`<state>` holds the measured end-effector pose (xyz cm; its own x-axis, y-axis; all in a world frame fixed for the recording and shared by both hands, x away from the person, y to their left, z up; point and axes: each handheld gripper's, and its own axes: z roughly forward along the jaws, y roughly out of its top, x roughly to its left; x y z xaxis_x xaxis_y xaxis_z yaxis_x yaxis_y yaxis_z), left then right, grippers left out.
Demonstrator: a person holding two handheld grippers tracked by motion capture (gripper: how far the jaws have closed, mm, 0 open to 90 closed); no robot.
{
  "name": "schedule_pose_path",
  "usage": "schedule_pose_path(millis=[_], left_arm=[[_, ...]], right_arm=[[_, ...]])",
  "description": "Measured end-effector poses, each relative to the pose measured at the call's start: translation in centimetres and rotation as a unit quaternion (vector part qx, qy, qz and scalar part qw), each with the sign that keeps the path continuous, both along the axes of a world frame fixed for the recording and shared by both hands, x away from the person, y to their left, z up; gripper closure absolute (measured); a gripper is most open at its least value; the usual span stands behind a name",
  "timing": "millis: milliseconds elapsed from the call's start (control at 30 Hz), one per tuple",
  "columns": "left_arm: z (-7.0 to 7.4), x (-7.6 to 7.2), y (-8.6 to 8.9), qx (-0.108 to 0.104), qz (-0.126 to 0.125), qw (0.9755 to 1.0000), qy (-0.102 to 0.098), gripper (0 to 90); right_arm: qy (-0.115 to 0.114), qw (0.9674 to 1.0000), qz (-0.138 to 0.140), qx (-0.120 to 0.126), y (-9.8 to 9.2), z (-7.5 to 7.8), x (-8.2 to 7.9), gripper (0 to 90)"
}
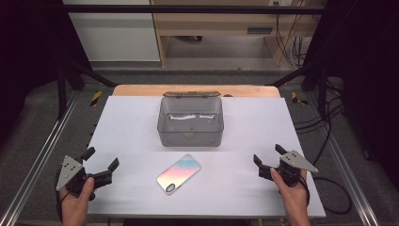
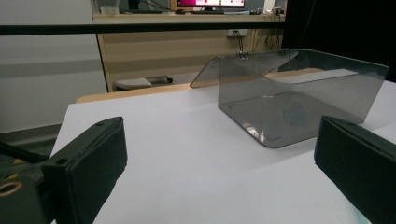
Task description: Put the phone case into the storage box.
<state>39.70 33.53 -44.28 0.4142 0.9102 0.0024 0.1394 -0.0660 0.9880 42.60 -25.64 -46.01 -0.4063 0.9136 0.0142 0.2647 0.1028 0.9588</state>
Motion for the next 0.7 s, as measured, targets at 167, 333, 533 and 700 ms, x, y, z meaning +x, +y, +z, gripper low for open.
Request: schedule_pose_path(millis=[167,333,533,700], left_arm=[[-0.1,-0.1,0.1,-0.003,0.002,1.0000,0.005,2.7],[-0.2,-0.1,0.1,-0.001,0.006,1.0000,0.004,2.7],[-0.2,0.0,-0.2,0.006,0.000,1.0000,0.005,2.7],[-0.2,0.0,-0.3,0.006,-0.001,1.0000,0.006,2.8]], right_arm=[[0.010,0.9999,0.010,0.003,0.8,0.1,-0.1,6.9],[0.063,0.9979,0.017,-0.007,2.0,-0.3,0.2,5.8],[0.116,0.9912,0.046,-0.044,4.9,0.0,1.3,9.8],[0.158,0.9764,0.115,-0.092,9.7,0.8,2.2,29.2]])
